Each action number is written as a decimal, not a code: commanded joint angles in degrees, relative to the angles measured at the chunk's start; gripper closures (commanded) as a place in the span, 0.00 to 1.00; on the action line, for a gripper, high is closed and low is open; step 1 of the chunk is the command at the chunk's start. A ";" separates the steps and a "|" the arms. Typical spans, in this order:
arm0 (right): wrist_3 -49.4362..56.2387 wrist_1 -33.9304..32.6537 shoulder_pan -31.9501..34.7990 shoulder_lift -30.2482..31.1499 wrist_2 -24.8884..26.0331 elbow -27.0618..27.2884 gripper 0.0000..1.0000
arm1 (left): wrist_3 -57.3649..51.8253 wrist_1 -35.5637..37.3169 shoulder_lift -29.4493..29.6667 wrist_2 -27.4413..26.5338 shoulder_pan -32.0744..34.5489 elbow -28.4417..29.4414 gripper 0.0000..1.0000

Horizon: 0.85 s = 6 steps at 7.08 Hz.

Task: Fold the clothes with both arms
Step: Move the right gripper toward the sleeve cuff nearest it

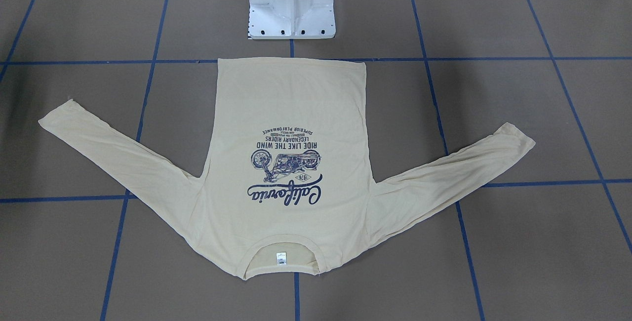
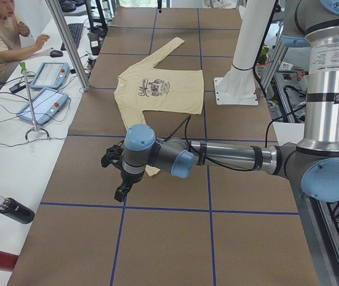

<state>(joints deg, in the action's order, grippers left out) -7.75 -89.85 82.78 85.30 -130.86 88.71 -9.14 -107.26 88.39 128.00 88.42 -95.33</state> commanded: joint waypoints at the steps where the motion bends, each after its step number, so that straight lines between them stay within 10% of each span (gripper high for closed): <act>1: -0.51 0.12 -1.12 0.04 0.16 -0.03 0.00 | 0.00 0.12 -0.23 0.14 -0.09 -0.82 0.00; 6: -5.13 6.91 -8.65 0.65 -4.41 0.85 0.00 | 0.00 -0.76 -1.72 2.77 -0.09 -1.79 0.00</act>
<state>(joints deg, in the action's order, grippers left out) -9.81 -87.65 78.03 85.58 -134.37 89.38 -9.13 -107.92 87.32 129.57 88.33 -96.66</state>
